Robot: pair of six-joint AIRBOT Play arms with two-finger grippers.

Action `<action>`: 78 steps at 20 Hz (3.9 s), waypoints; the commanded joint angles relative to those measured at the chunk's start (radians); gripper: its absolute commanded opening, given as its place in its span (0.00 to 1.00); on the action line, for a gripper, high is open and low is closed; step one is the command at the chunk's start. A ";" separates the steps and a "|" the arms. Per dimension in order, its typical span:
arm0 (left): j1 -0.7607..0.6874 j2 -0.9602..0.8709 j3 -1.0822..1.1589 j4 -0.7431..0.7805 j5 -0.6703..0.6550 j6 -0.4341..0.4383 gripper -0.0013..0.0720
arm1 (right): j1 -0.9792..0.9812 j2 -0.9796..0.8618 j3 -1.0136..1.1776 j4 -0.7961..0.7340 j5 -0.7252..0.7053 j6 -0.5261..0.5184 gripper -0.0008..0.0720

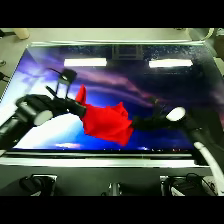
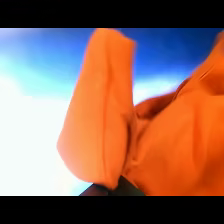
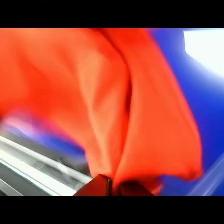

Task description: Fold the shirts.

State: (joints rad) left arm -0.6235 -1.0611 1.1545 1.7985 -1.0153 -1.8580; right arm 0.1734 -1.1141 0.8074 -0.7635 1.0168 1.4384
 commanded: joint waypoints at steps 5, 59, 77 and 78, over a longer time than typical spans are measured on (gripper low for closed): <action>0.000 0.252 0.499 0.128 -0.047 0.051 0.06 | -0.233 0.431 0.755 -0.407 0.102 0.067 0.04; 0.127 -0.101 -0.568 -0.965 0.333 0.266 0.06 | -0.233 0.007 -0.296 -0.241 0.117 -0.008 0.75; 0.326 0.196 0.505 -0.679 0.244 0.392 0.05 | -0.233 0.409 0.720 -0.217 0.125 0.031 0.04; 0.350 0.195 0.579 -0.679 0.260 0.392 0.05 | -0.233 0.428 0.755 -0.217 0.117 0.100 0.04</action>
State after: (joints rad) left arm -0.3511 -0.8936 1.4693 1.0763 -0.7895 -1.4654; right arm -0.0601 -0.7692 1.3663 -0.9737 1.2152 1.4162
